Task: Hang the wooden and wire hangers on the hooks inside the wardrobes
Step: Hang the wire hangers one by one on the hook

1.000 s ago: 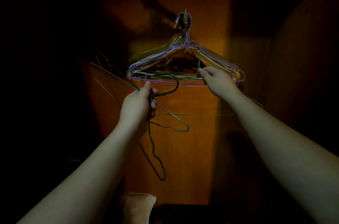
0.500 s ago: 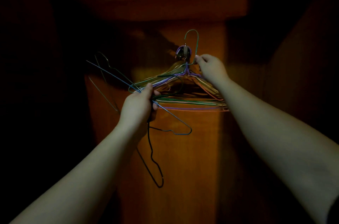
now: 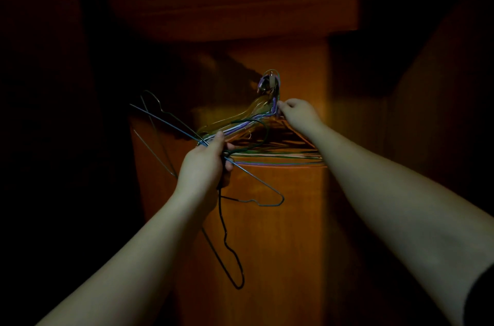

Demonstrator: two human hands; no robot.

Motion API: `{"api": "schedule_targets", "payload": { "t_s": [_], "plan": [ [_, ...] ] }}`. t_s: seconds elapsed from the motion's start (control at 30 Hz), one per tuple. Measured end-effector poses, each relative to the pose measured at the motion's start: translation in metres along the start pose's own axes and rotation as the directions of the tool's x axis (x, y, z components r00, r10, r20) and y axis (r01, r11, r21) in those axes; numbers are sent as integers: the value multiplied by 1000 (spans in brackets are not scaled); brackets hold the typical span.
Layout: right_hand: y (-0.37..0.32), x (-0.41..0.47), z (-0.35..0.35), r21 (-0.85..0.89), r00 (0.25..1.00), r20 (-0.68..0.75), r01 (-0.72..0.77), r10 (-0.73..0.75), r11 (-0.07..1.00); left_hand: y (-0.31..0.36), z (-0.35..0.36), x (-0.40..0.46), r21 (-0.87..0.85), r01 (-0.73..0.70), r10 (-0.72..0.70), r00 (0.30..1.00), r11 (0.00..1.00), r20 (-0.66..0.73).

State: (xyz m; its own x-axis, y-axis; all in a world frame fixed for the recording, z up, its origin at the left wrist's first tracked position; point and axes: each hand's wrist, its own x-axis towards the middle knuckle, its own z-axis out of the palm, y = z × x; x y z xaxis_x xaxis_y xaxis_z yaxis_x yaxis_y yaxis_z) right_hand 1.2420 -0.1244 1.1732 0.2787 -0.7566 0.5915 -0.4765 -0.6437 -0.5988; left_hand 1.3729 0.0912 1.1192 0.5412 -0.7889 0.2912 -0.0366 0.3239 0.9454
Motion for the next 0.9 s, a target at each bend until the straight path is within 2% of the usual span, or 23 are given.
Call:
{"api": "schedule_targets", "payload": {
  "t_s": [0.2, 0.4, 0.67, 0.73, 0.8, 0.9],
  "plan": [
    [6, 3, 8, -54, 1000, 16, -4, 5, 999, -1, 0, 0, 10, -1, 1, 1000, 1000, 6],
    [13, 9, 13, -187, 997, -73, 8, -22, 982, -6, -4, 2, 4, 17, -17, 1000, 1000, 3],
    [6, 7, 13, -234, 989, -149, -14, -22, 972, -9, -4, 0, 10, 42, -42, 999, 999, 6],
    [1, -1, 11, -155, 977, -210, 7, -40, 988, -11, -4, 0, 9, 50, -50, 999, 999, 7],
    [-8, -20, 10, 30, 969, -244, 52, -43, 998, -14, -6, -1, 8, 49, -49, 999, 999, 7],
    [-20, -71, 12, 394, 992, -122, 44, 5, 918, -22, -7, -5, 31, 50, -50, 999, 998, 4]
  ]
}}
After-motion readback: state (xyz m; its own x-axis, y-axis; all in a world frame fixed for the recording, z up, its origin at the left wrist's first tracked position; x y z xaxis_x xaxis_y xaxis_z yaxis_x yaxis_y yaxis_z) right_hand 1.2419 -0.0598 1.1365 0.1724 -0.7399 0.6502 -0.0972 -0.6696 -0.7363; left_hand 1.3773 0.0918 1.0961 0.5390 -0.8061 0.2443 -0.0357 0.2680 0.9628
